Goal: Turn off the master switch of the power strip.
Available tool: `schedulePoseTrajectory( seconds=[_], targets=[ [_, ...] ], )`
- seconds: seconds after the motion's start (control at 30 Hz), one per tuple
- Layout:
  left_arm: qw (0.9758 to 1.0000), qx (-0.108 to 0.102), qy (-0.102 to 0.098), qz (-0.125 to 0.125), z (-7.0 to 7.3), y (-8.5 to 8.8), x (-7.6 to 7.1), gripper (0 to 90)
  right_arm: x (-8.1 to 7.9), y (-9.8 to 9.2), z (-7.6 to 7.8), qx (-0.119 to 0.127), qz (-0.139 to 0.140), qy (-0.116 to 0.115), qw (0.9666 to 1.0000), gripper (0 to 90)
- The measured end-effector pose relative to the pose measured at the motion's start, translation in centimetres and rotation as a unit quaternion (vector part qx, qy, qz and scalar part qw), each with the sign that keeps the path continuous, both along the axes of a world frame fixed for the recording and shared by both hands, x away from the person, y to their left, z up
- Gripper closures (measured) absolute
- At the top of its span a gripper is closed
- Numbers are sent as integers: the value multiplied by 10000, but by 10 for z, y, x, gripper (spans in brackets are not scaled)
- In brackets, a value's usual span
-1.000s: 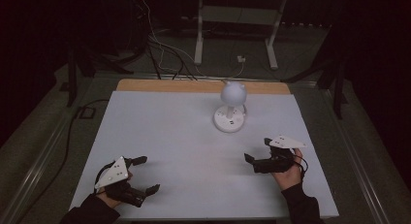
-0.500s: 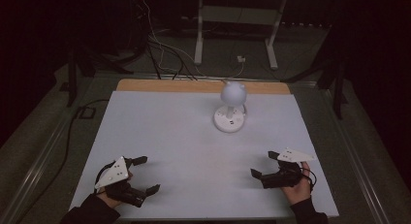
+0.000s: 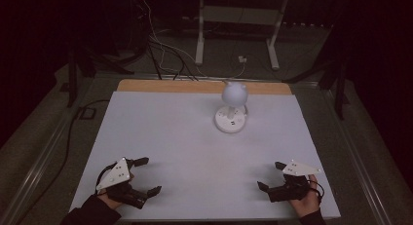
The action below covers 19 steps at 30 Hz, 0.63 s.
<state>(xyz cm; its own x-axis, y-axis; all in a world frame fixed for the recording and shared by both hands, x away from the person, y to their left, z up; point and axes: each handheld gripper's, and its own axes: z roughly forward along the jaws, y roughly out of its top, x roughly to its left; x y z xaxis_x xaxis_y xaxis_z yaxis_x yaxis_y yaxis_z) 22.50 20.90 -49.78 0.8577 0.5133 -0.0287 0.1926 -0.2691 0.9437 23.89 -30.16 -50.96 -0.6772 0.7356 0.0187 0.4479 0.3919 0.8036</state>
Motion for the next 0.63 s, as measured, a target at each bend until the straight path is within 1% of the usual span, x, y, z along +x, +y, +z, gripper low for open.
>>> schedulePoseTrajectory(
  seconds=[0.07,0.13,0.2,0.3,0.47,0.63],
  targets=[
    [10000,18,-8,-4,0,0,0,4,1,0,-3,-116,-52,-34,9999,0],
    [10000,34,-10,-24,0,0,0,4,4,1,-6,-179,-18,49,9998,0],
    [10000,27,5,-21,0,0,0,4,5,2,-8,-270,-12,73,9996,0],
    [10000,49,12,-36,-1,-1,0,4,6,2,-8,-266,-17,116,9996,0],
    [10000,36,10,-35,-1,-1,0,4,7,1,-9,-205,-2,170,9996,0],
    [10000,23,20,-35,-1,-1,0,4,8,1,-10,-201,1,234,9995,0]
  ],
)
